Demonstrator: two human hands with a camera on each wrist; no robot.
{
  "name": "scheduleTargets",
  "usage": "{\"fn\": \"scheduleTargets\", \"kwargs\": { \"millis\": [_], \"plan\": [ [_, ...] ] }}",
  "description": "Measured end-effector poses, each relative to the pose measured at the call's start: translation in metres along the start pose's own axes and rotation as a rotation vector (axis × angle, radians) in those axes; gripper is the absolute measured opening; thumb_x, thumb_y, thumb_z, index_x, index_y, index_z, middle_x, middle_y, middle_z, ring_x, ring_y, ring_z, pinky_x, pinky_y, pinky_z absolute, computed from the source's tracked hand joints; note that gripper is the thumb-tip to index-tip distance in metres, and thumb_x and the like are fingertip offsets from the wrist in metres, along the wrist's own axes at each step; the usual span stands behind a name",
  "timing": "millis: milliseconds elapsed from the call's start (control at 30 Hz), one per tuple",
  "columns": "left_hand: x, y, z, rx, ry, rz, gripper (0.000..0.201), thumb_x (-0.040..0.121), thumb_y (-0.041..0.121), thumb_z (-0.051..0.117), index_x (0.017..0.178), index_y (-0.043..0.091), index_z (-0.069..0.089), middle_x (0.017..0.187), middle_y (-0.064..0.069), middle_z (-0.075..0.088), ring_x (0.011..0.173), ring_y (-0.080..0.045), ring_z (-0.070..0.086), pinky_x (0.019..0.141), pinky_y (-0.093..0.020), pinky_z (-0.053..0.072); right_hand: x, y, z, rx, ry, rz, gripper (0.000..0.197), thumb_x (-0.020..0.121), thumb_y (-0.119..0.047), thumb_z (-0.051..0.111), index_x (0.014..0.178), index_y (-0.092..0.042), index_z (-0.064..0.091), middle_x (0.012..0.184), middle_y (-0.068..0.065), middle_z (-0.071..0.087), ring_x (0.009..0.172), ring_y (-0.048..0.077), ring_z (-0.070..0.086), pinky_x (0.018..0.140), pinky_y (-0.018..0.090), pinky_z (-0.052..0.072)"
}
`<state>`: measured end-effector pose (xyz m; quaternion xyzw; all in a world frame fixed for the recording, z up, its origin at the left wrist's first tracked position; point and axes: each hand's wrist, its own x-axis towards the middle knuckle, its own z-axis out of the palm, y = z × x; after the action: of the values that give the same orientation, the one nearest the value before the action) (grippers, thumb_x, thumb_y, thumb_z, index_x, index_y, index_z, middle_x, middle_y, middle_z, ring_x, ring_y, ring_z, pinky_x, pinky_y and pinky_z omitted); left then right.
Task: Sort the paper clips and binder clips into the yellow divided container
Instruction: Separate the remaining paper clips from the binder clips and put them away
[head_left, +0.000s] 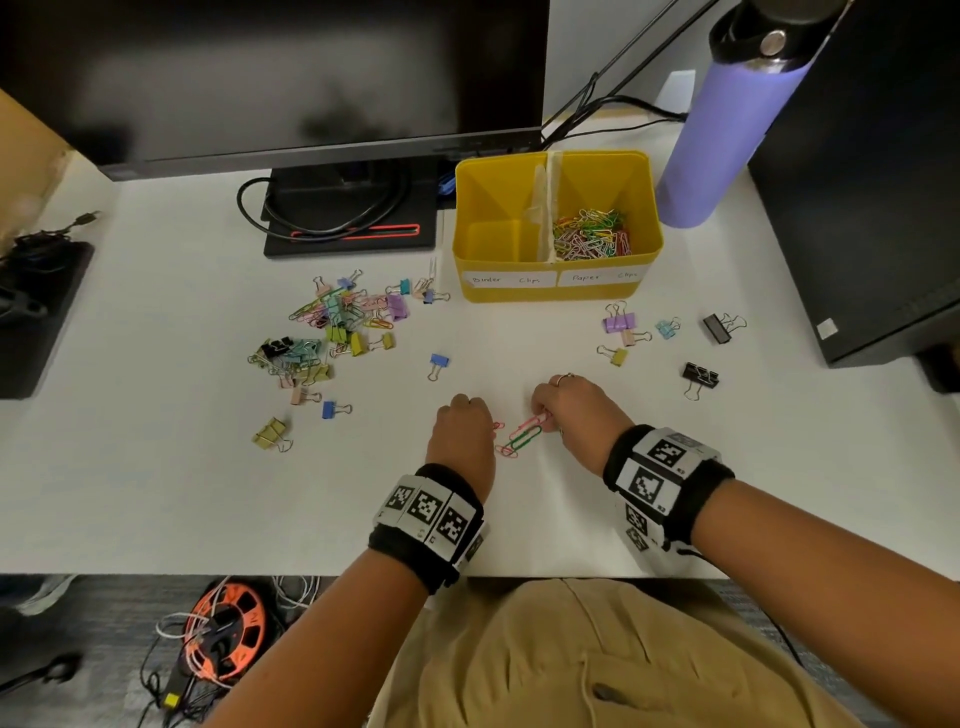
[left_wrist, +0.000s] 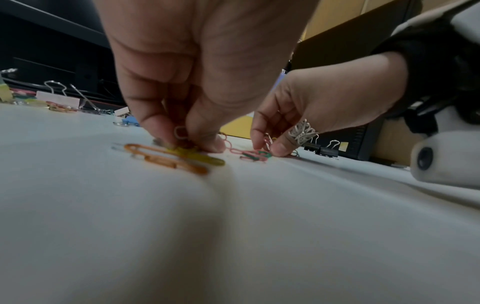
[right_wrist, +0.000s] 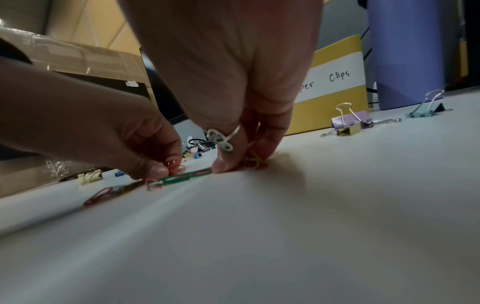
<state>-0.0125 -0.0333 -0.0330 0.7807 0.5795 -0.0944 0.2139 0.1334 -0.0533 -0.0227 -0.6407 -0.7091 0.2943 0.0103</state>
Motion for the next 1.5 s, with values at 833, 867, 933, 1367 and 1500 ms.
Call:
{"fn": "scheduleTargets", "kwargs": {
  "millis": [833, 867, 933, 1367, 1500],
  "plan": [
    [-0.002, -0.041, -0.033, -1.969, -0.355, -0.171, 0.043, 0.083, 0.053, 0.041, 0.069, 0.015, 0.056, 0.065, 0.000, 0.054, 0.059, -0.014, 0.050, 0.057, -0.022, 0.042, 0.006, 0.034, -0.021, 2.084, -0.202, 0.471, 0.024, 0.051, -0.020, 0.079, 0.065, -0.010, 0.062, 0.057, 0.003, 0.057, 0.049, 0.016, 0.055, 0.057, 0.028, 0.051],
    [-0.003, -0.042, -0.033, -1.911, -0.322, -0.215, 0.047, 0.085, 0.055, 0.038, 0.067, 0.015, 0.053, 0.062, 0.000, 0.052, 0.057, -0.014, 0.048, 0.058, -0.023, 0.039, 0.006, 0.031, -0.022, 2.052, -0.187, 0.499, 0.019, 0.064, -0.028, 0.068, 0.064, -0.011, 0.058, 0.056, 0.002, 0.054, 0.049, 0.016, 0.052, 0.060, 0.029, 0.047],
    [-0.005, -0.044, -0.033, -1.615, -0.228, -0.232, 0.043, 0.090, 0.050, 0.042, 0.064, 0.016, 0.053, 0.058, 0.003, 0.049, 0.056, -0.013, 0.044, 0.061, -0.024, 0.036, 0.006, 0.028, -0.024, 1.913, -0.142, 0.525, 0.030, 0.080, -0.036, 0.054, 0.062, -0.013, 0.053, 0.054, 0.001, 0.049, 0.052, 0.016, 0.046, 0.062, 0.028, 0.041],
    [-0.003, -0.039, -0.009, -0.226, -0.024, 0.219, 0.045, 0.073, 0.014, 0.072, 0.114, 0.004, 0.057, 0.116, -0.013, 0.055, 0.113, -0.027, 0.049, 0.088, -0.029, 0.039, 0.002, -0.009, 0.013, 0.149, -0.036, -0.047, 0.048, 0.073, -0.012, 0.074, 0.114, 0.000, 0.050, 0.117, 0.016, 0.048, 0.108, 0.028, 0.045, 0.089, 0.031, 0.038],
    [0.001, -0.028, -0.006, -0.144, 0.032, 0.206, 0.029, 0.083, 0.012, 0.062, 0.109, 0.000, 0.057, 0.114, -0.016, 0.055, 0.104, -0.028, 0.053, 0.072, -0.021, 0.031, 0.005, -0.013, 0.006, -0.060, -0.065, -0.171, 0.028, 0.085, 0.003, 0.050, 0.113, 0.004, 0.052, 0.122, 0.022, 0.048, 0.112, 0.032, 0.047, 0.090, 0.036, 0.041]
  ]
}}
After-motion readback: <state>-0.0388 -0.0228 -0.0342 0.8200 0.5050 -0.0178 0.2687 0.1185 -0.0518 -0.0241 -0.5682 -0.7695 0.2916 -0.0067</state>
